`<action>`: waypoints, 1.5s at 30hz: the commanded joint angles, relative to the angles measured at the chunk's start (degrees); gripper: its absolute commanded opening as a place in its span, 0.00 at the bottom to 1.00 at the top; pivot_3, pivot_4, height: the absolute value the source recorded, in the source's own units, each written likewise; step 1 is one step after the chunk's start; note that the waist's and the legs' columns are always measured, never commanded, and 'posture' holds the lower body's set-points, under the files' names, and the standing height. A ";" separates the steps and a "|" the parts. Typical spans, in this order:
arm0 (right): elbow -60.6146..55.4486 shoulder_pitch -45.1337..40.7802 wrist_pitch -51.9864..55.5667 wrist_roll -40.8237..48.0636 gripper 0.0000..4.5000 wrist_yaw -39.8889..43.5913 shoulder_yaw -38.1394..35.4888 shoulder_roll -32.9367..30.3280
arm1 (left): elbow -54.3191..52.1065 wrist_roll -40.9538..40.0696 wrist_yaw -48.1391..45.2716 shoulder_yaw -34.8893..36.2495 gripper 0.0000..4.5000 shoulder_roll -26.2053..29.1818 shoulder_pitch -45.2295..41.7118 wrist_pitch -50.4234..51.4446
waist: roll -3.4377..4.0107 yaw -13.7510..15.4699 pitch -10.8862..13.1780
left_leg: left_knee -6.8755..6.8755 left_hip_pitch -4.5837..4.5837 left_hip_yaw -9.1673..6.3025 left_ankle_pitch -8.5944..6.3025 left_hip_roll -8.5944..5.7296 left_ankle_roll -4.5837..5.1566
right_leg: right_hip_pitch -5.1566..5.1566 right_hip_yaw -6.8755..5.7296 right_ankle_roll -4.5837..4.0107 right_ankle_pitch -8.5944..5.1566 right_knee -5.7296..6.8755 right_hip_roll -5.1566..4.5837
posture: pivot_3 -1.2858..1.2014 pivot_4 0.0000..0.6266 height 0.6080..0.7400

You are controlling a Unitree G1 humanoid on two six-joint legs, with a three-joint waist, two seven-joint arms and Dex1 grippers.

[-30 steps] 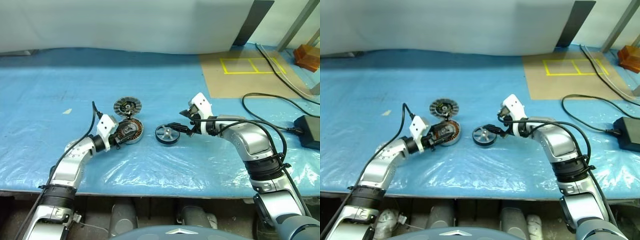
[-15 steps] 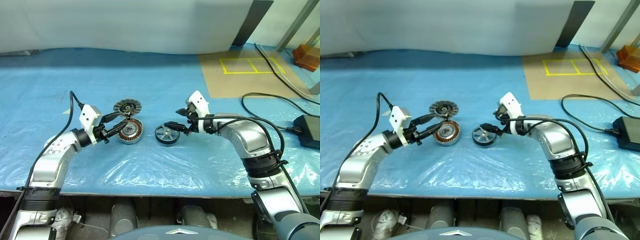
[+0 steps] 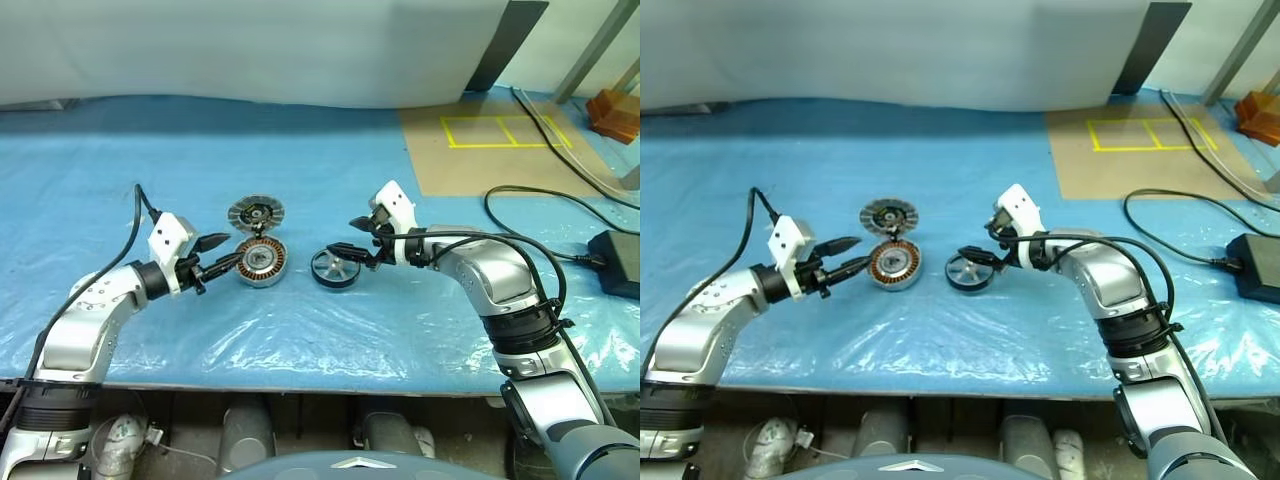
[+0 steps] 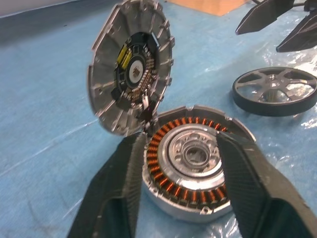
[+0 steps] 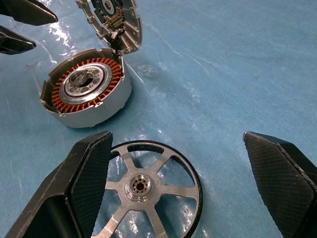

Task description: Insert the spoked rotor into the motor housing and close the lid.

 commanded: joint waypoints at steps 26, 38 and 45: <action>-1.64 0.48 -0.31 -0.08 0.98 -0.19 0.29 -0.81 | 3.06 4.48 -4.83 -4.38 0.01 0.50 0.35 -2.79 | 0.00 0.02 0.00 | -0.01 0.00 -0.01 0.00 0.02 0.00 | 0.00 0.00 0.00 0.00 0.02 0.03 | 0.52 0.24 1.00; -1.44 1.40 -0.95 -0.26 0.98 -0.04 0.33 -1.20 | 6.73 5.86 -4.70 -5.90 0.01 -0.44 -1.41 -5.47 | 0.00 0.04 0.00 | -0.01 0.01 -0.01 0.00 0.02 0.00 | 0.00 0.00 0.00 0.00 0.02 0.03 | 0.52 0.24 1.00; -1.04 1.82 -1.54 -0.54 0.98 0.00 0.24 -1.32 | 8.57 6.35 -4.79 -6.25 0.01 -1.16 -2.12 -6.69 | 0.00 0.05 0.00 | 0.00 0.03 -0.01 0.00 0.02 0.00 | 0.02 0.00 0.00 0.00 0.04 0.03 | 0.52 0.24 1.00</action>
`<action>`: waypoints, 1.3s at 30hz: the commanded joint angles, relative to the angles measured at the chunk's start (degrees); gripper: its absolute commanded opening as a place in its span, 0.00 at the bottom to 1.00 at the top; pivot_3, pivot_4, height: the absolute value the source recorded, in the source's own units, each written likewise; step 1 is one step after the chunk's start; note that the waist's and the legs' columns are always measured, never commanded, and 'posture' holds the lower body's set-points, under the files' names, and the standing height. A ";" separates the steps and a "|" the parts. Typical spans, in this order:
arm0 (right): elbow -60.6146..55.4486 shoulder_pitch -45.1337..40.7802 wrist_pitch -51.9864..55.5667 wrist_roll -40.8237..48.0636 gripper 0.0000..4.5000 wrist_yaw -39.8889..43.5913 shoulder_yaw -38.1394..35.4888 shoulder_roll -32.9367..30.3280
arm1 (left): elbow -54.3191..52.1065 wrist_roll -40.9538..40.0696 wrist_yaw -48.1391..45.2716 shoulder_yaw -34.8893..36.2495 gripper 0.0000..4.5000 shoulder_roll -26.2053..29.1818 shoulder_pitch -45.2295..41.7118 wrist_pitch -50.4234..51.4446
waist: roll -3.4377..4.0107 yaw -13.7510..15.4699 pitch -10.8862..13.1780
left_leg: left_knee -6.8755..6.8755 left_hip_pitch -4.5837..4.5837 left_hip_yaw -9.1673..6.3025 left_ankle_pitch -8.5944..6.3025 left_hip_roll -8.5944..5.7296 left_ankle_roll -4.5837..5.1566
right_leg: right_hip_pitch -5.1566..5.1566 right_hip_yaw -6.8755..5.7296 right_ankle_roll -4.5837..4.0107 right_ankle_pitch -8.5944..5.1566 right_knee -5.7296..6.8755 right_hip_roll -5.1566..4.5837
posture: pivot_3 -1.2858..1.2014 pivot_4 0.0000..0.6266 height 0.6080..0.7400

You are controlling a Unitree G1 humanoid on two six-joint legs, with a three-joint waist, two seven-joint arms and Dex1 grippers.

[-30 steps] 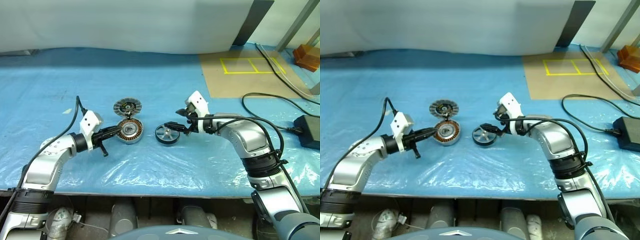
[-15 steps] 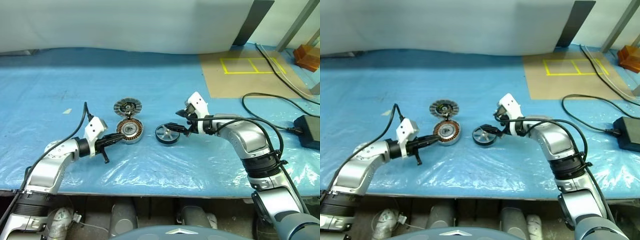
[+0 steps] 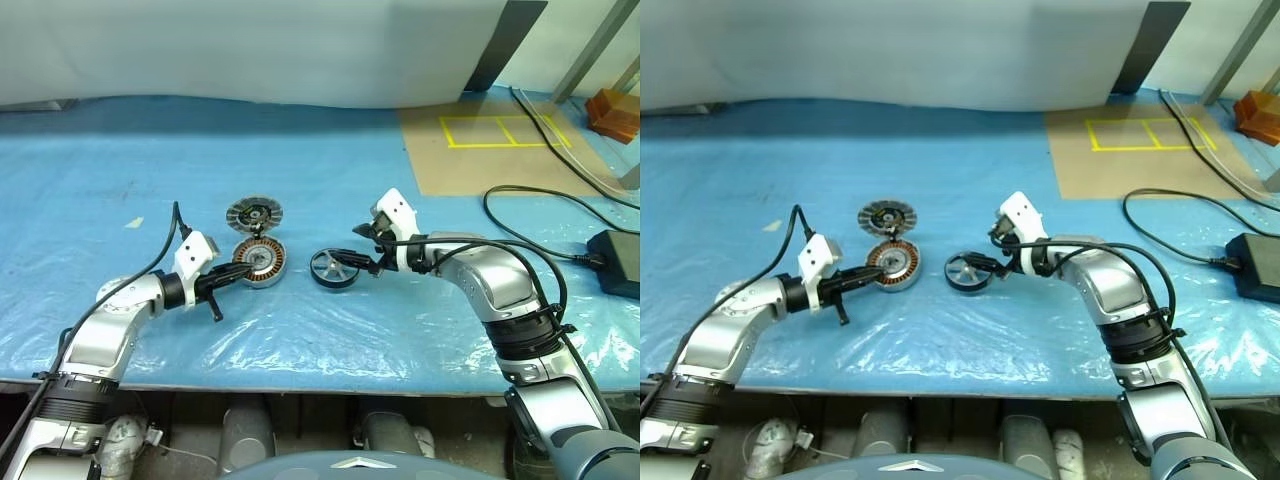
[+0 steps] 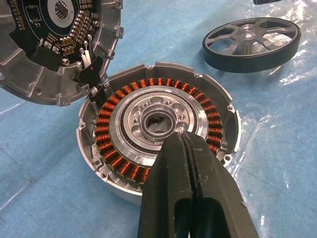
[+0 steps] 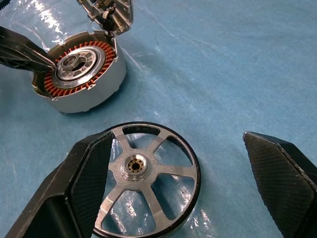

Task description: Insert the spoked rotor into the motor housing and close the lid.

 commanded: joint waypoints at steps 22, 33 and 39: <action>-1.57 1.16 -1.05 0.19 0.98 0.15 -0.74 -0.34 | -0.32 -0.25 -1.20 0.28 0.01 -0.88 -0.60 -0.86 | 0.00 -0.03 0.00 | 0.00 0.00 0.00 0.00 0.00 0.00 | 0.01 0.00 0.00 0.00 -0.01 0.00 | 0.52 0.24 1.00; -2.61 -0.67 1.20 2.04 0.98 1.25 -0.67 -0.23 | -2.74 -3.15 0.76 4.70 0.01 0.15 0.63 -0.30 | 0.00 0.01 0.00 | 0.00 0.00 0.01 0.00 -0.02 0.00 | 0.01 0.00 -0.06 -0.04 -0.03 -0.03 | 0.52 0.24 1.00; -2.50 -1.07 1.51 2.01 0.98 1.15 -0.31 0.18 | -1.68 0.68 4.00 1.00 0.01 -2.68 -2.02 -0.03 | 0.00 0.03 0.00 | 0.04 -0.02 0.00 0.01 -0.02 0.01 | 0.04 0.00 0.00 0.00 -0.03 -0.06 | 0.52 0.24 1.00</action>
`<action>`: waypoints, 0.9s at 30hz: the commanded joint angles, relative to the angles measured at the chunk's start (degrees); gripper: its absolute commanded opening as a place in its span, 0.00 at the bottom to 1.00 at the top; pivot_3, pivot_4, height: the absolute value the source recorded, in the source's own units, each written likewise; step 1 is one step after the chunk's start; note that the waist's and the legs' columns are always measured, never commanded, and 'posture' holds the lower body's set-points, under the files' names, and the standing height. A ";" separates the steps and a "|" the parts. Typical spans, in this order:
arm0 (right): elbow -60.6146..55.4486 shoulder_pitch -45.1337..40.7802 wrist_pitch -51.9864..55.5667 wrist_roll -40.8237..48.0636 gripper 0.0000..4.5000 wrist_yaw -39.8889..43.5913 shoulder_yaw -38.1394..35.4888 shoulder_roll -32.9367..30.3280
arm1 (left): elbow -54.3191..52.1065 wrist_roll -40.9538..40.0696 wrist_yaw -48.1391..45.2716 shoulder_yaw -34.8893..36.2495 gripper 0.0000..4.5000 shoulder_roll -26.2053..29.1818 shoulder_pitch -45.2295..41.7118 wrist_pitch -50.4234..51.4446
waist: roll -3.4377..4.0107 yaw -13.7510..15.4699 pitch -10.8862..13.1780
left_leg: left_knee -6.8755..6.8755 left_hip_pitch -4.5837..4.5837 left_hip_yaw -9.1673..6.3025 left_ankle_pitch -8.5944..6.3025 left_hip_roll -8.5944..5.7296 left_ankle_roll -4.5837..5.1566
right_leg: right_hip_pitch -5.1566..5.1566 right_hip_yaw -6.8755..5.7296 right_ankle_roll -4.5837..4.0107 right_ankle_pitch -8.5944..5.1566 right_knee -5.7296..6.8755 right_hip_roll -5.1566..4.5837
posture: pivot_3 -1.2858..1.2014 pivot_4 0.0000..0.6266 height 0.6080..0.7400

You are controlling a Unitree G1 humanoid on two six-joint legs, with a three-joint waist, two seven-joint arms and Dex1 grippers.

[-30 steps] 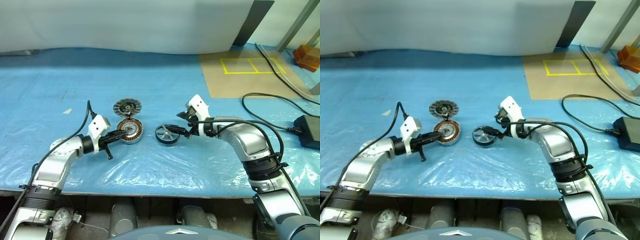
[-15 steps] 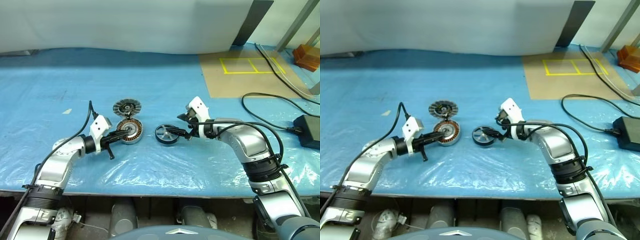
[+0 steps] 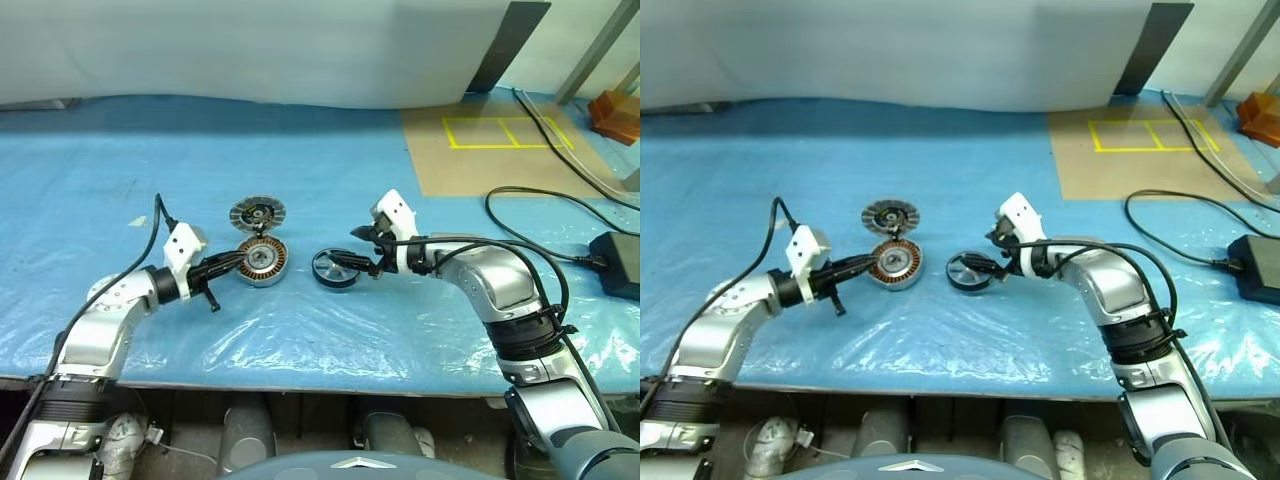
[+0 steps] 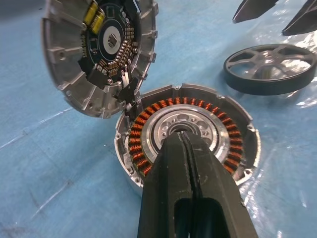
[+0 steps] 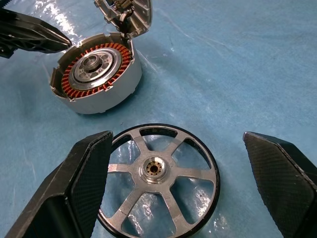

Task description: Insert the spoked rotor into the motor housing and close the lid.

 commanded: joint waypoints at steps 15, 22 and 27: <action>-3.46 0.08 0.64 0.55 0.98 -1.21 -0.85 -0.55 | 4.63 4.13 2.00 -2.46 0.01 -1.58 -4.41 -4.67 | 0.00 0.02 0.00 | -0.03 -0.01 -0.01 0.00 0.01 0.00 | -0.02 0.00 0.01 0.01 0.02 0.04 | 0.52 0.24 1.00; -4.58 -0.41 2.20 0.87 0.98 -1.91 -0.93 -0.38 | 4.21 4.78 1.21 -3.45 0.01 -1.68 -3.89 -4.86 | 0.00 0.01 0.00 | -0.04 -0.01 -0.01 0.00 0.01 0.00 | -0.02 -0.01 0.01 0.01 0.01 0.04 | 0.52 0.24 1.00; -4.64 -0.59 2.41 0.90 0.98 -1.93 -0.94 -0.56 | 4.22 4.96 1.07 -3.44 0.01 -1.58 -3.40 -5.01 | 0.00 0.01 0.00 | -0.04 0.00 -0.01 0.00 0.01 0.00 | -0.02 0.00 0.01 0.01 0.02 0.03 | 0.52 0.24 1.00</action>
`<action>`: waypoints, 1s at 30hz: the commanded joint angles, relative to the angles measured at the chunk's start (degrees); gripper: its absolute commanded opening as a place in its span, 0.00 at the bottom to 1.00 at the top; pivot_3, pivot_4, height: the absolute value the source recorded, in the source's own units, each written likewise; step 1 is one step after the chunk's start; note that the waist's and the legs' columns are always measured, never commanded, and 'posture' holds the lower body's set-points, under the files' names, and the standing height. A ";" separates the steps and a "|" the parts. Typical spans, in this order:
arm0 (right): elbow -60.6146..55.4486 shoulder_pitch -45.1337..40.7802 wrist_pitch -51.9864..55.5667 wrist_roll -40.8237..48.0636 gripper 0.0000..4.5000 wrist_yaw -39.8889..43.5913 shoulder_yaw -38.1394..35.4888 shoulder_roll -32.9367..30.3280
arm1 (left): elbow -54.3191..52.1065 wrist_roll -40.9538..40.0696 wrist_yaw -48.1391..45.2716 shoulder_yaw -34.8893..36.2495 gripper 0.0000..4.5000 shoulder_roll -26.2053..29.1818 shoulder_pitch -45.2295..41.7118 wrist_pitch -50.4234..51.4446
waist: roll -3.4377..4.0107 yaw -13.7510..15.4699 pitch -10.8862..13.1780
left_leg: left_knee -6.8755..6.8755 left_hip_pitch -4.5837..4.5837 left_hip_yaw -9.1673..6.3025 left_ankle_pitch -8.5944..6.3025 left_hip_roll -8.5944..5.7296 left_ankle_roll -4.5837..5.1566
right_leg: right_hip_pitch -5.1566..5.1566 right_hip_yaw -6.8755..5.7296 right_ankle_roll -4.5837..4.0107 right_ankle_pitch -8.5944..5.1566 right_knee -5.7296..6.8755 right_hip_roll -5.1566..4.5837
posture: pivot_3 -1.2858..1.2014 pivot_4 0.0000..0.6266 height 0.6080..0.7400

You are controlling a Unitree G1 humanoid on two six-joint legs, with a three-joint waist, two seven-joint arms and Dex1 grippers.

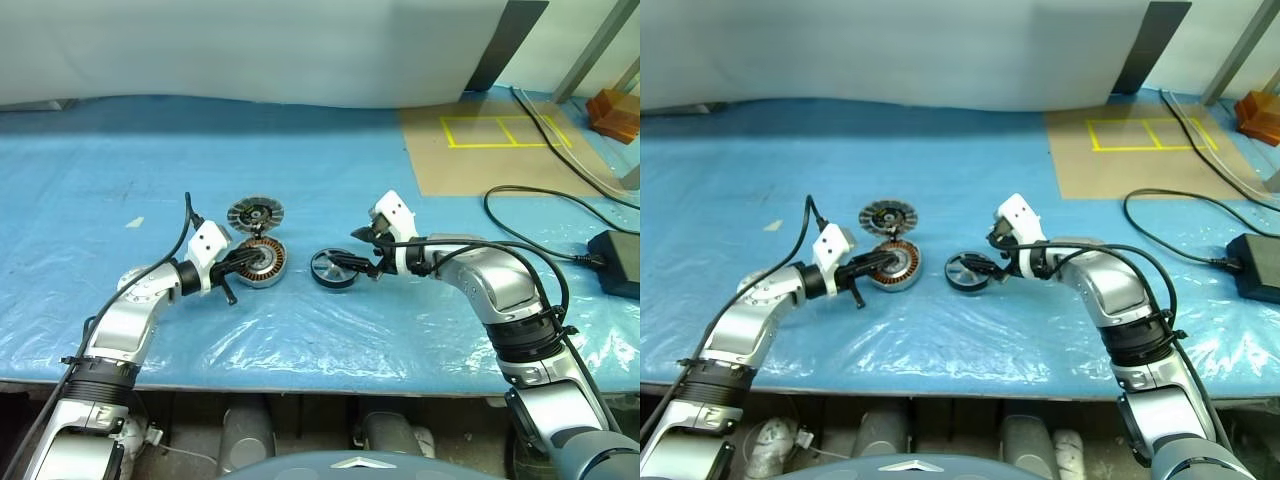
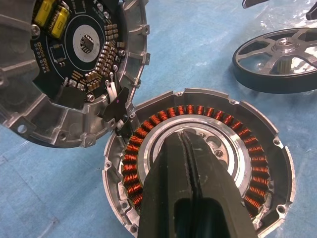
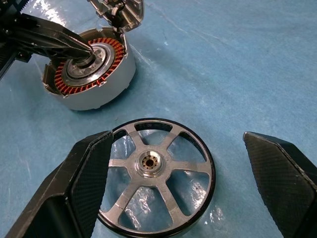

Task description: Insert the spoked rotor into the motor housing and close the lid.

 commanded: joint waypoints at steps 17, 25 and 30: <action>-1.84 -0.79 -0.58 0.55 0.98 0.35 -0.54 -0.45 | -1.83 0.66 -0.10 -0.95 0.01 -0.81 1.38 -0.72 | 0.00 0.00 0.00 | 0.00 0.01 0.00 0.00 -0.01 0.00 | 0.00 0.00 -0.01 0.00 0.00 -0.02 | 0.52 0.24 1.00; -1.51 0.02 -1.28 0.45 0.98 0.52 -0.74 -0.65 | 0.70 1.15 1.68 -0.24 0.01 -1.55 0.33 -2.94 | 0.00 0.01 0.00 | 0.01 0.02 0.00 0.00 -0.01 0.00 | 0.02 0.00 0.00 0.00 0.00 -0.02 | 0.52 0.24 1.00; -1.23 0.14 -1.57 0.37 0.98 0.31 -0.76 -0.38 | 1.48 1.55 3.54 -0.49 0.01 -3.18 -0.48 -3.66 | 0.00 0.00 0.00 | 0.01 0.01 0.00 0.00 -0.02 0.00 | 0.02 0.00 0.00 0.00 0.00 -0.02 | 0.52 0.24 1.00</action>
